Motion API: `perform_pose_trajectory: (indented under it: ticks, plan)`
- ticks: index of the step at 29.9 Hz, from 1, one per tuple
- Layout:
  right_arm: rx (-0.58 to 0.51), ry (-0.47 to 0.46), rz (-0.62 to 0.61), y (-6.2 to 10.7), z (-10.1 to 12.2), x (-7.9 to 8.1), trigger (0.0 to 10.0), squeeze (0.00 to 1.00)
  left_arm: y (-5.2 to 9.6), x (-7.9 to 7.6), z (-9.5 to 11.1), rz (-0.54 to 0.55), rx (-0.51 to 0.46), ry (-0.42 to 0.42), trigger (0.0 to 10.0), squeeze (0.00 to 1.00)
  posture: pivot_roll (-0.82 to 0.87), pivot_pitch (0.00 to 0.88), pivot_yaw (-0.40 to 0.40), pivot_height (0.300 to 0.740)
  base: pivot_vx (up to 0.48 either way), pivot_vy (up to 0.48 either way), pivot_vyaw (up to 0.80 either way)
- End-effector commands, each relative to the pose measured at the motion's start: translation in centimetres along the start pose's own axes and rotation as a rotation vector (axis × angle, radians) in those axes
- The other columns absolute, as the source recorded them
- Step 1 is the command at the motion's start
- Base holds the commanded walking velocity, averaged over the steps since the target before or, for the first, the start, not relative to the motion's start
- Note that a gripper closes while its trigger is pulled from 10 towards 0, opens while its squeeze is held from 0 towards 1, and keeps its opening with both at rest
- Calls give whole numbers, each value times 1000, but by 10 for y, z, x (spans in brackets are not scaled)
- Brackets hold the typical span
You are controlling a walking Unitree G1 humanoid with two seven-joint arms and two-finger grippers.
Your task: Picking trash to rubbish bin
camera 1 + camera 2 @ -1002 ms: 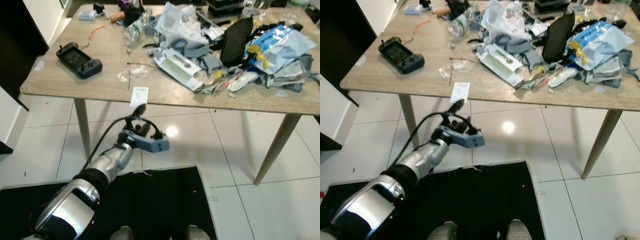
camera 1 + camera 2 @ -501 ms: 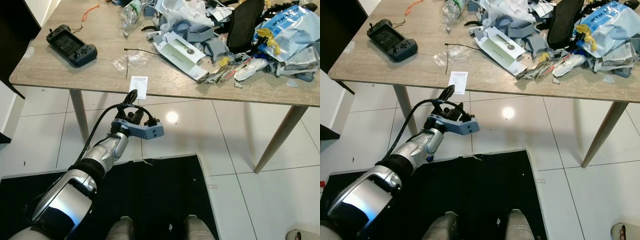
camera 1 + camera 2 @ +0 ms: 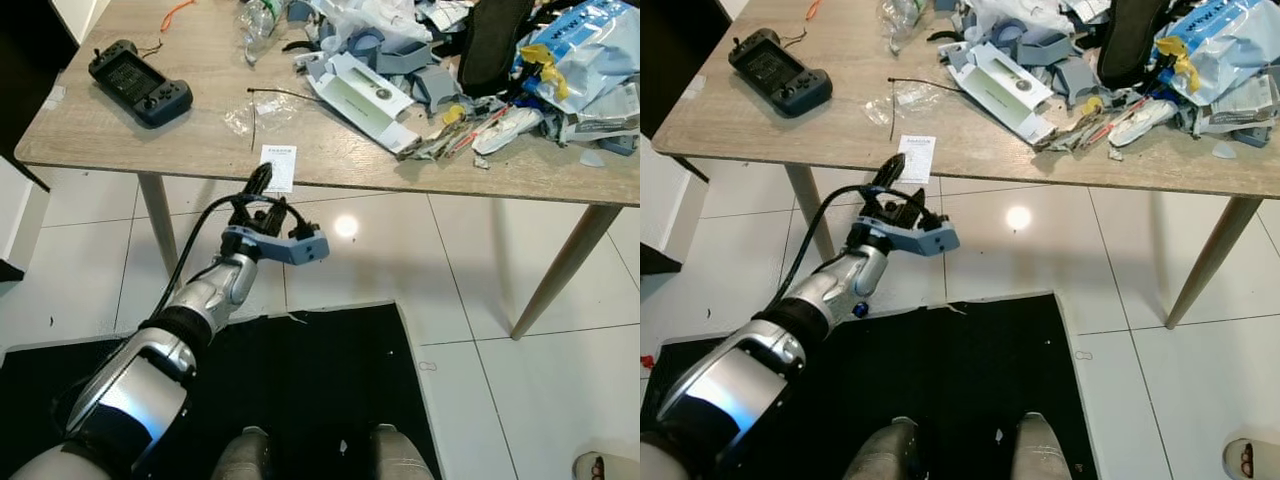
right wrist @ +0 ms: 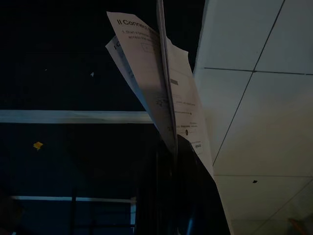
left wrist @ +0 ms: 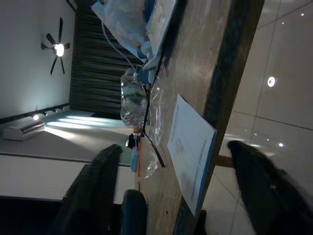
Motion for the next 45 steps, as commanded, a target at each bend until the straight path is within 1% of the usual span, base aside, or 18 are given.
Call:
perform_pose_trajectory:
  ticks: [1, 2, 3, 22, 24, 25, 26, 28, 29, 30, 31, 32, 33, 34, 35, 36, 43, 45]
  plan:
    - [47, 5, 34, 1, -18, 13, 10000, 0, 5, -8, -2, -19, 17, 8, 2510, 0, -124, 360, 124, 740, 0, 0, 0]
    - [45, 4, 35, 1, -18, 13, 10000, 0, 5, -7, -2, -16, 20, 15, 863, 0, -124, 360, 124, 740, 0, 0, 0]
    - [44, 3, 35, 1, -17, 14, 10000, 0, 4, -7, -2, -14, 23, 24, 0, 0, -124, 360, 124, 740, 0, 0, 0]
    - [27, -7, 26, 0, -9, 10, 10000, 0, 3, -6, -3, -10, 35, 34, 0, 0, -133, 321, 121, 740, 0, 0, 0]
    - [11, -3, 26, -1, -1, 10, 10000, 0, 4, 0, -11, 11, 89, 236, 0, 0, -126, 300, 118, 740, 0, 0, 0]
    - [11, -3, 26, -1, -1, 10, 10000, 0, 4, 0, -11, 11, 89, 236, 0, 0, -126, 300, 118, 740, 0, 0, 0]
    - [2, 0, 25, -2, 5, 10, 10000, 0, 6, -5, -16, -23, 156, 479, 0, 0, -119, 280, 115, 740, 0, 0, 0]
    - [-5, 3, 25, -2, 10, 10, 10000, 0, 10, -11, -17, -65, 196, 718, 0, 0, -113, 266, 112, 740, 0, 0, 0]
    - [-5, 3, 25, -2, 10, 10, 10000, 0, 10, -11, -17, -65, 196, 718, 0, 0, -113, 266, 112, 740, 0, 0, 0]
    - [-7, 5, 25, -3, 13, 10, 10000, 0, 11, -16, -16, -95, 209, 844, 0, 0, -110, 261, 111, 740, 0, 0, 0]
    - [-7, 5, 25, -3, 13, 10, 10000, 0, 11, -16, -16, -95, 209, 844, 0, 0, -110, 261, 111, 740, 0, 0, 0]
    - [-11, 10, 26, -3, 16, 10, 10000, 0, 13, -18, -14, -120, 210, 987, 2824, 0, -103, 242, 105, 740, 0, 0, 0]
    - [-11, 10, 26, -3, 16, 10, 10000, 0, 13, -18, -14, -120, 210, 987, 2824, 0, -103, 242, 105, 740, 0, 0, 0]
    - [-15, 17, 27, -3, 20, 9, 10000, 0, 14, -19, -13, -134, 204, 1146, 3843, 0, -95, 228, 100, 740, 0, 0, 0]
    - [-20, 26, 27, -4, 25, 9, 10000, 0, 17, -18, -15, -139, 188, 1308, 10000, 0, -86, 210, 92, 740, 0, 0, 0]
    - [-26, 34, 28, -4, 30, 8, 10000, 0, 21, -16, -18, -142, 163, 1407, 10000, 0, -80, 197, 89, 740, 0, 0, 0]
    - [-36, 60, 30, -5, 40, 7, 10000, 0, 31, -10, -32, -111, 129, 1513, 10000, 0, -68, 151, 68, 740, 0, 0, 0]
    - [-37, 70, 30, -5, 42, 6, 10000, 0, 34, -5, -35, -114, 73, 1570, 10000, 0, -65, 138, 64, 740, 0, 0, 0]
Point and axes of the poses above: a point about 5 cm out from each wrist's last joint towards the gripper, its own y axis pointing back from the gripper into the wrist, its own z axis along the axis of the wrist's last joint, x = y × z, the point moved 3 cm from there along -y, pointing out of the wrist towards the gripper, and after that the axes turned 1 degree about -y, right-handed, at the moved point
